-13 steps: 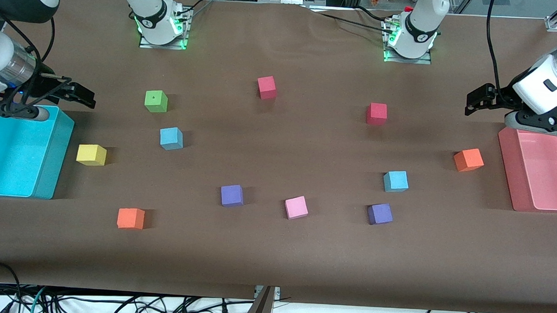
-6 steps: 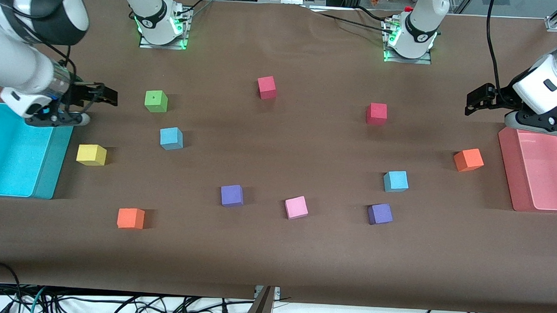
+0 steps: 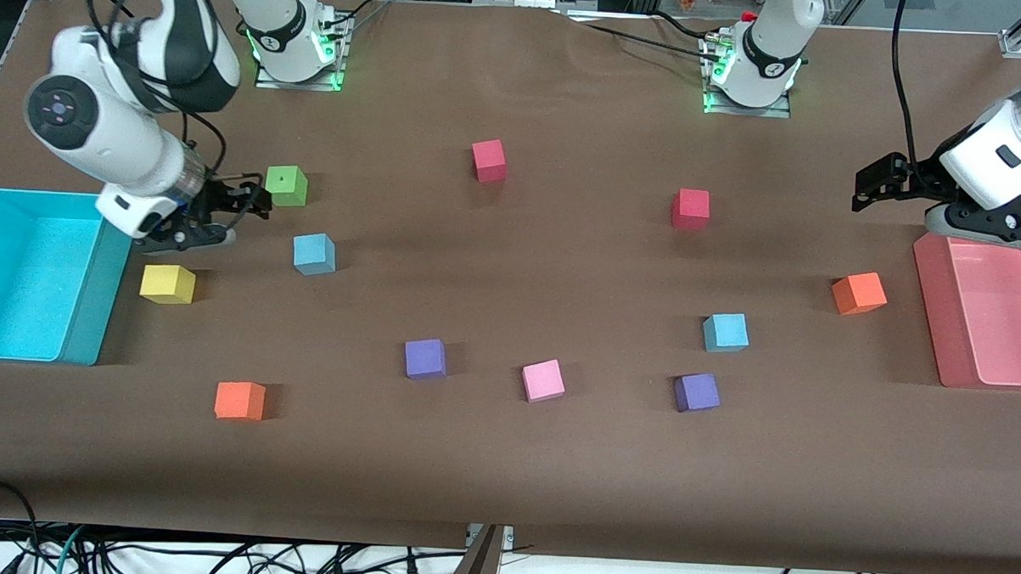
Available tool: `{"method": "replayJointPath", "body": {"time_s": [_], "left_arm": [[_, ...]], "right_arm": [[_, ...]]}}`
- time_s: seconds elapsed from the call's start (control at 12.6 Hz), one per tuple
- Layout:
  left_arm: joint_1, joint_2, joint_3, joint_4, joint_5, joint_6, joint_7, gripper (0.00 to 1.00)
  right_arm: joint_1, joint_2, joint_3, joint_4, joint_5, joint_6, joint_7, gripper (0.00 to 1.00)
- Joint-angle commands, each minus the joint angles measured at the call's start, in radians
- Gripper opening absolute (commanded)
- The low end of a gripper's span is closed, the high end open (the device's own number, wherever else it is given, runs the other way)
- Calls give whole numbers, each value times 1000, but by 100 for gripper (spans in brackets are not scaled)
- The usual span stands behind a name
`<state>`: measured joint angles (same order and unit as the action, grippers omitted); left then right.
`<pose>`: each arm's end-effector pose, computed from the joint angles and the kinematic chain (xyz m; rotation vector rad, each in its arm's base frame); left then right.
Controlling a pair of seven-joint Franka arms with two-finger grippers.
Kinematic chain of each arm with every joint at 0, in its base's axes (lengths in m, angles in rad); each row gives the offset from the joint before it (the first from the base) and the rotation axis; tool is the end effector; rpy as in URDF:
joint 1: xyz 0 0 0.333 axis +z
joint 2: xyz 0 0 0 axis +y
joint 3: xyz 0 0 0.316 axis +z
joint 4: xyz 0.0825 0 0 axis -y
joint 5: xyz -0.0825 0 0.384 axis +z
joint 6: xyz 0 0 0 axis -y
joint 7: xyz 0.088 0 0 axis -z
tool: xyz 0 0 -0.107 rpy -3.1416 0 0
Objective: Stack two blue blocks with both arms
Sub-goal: 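Reach the right gripper to the cyan cube beside the green cube and grasp it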
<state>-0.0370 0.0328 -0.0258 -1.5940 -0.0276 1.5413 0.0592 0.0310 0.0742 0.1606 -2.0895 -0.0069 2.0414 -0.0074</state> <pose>0.5581 -0.0379 0.5929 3.1047 -0.1891 -0.1331 0.5348 0.1025 0.3794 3.1145 0.3169 -0.1902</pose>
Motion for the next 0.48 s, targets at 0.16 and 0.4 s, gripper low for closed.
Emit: {"method": "replayJointPath", "body": {"time_s": [0.16, 0.4], "left_arm": [[-1, 13, 1, 34, -23, -27, -12, 100], [-1, 13, 1, 32, -23, -27, -12, 100]], "right_arm": [[4, 105, 30, -119, 12, 303, 0, 99], [10, 176, 33, -150, 12, 408, 0, 99]]}}
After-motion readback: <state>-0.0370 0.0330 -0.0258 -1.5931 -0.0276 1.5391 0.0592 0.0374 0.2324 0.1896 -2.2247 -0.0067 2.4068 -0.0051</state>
